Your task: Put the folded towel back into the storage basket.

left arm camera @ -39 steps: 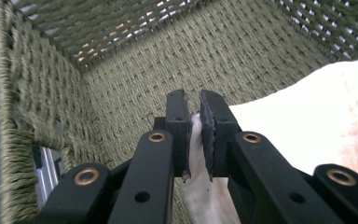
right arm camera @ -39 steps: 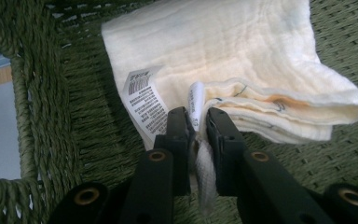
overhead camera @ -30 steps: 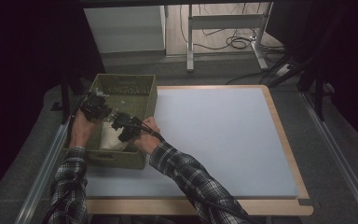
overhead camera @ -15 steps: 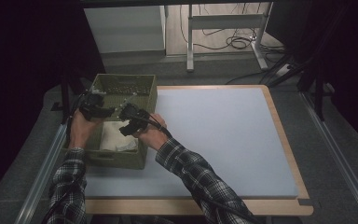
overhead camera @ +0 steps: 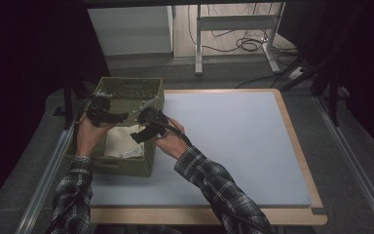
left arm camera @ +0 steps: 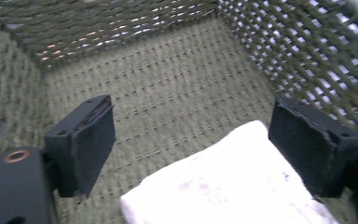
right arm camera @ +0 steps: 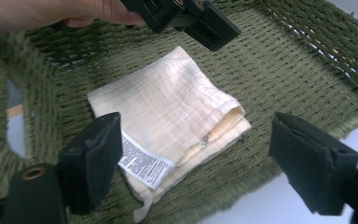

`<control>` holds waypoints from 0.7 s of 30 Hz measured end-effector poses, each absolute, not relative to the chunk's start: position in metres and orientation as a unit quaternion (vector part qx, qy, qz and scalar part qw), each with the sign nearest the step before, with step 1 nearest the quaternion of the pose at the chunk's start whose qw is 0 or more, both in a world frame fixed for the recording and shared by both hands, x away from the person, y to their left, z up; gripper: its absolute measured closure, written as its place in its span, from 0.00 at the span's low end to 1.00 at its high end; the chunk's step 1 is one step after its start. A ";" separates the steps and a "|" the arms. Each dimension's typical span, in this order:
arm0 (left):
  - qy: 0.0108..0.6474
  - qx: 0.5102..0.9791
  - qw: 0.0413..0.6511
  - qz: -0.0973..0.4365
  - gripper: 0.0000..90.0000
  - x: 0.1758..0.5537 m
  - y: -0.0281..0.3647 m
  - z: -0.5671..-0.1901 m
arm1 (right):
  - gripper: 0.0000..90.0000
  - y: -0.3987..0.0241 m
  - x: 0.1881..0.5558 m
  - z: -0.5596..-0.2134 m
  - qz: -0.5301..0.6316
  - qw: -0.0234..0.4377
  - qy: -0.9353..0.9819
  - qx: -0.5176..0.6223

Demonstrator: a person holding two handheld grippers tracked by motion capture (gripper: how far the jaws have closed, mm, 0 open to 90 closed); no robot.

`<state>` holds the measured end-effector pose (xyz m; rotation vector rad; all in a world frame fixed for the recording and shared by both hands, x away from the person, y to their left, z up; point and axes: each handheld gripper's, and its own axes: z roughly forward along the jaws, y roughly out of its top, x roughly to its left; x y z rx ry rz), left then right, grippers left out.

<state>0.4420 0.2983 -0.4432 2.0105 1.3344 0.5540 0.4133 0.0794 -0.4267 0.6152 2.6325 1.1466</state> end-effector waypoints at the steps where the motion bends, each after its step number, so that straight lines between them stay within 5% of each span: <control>1: 0.509 0.767 0.329 0.209 0.14 0.442 0.298 -0.443 | 0.18 0.077 0.413 -0.426 0.391 0.100 0.890 0.210; 21: 0.486 0.782 0.347 0.181 0.03 0.439 0.254 -0.434 | 0.09 0.003 0.411 -0.433 0.403 0.084 0.883 0.226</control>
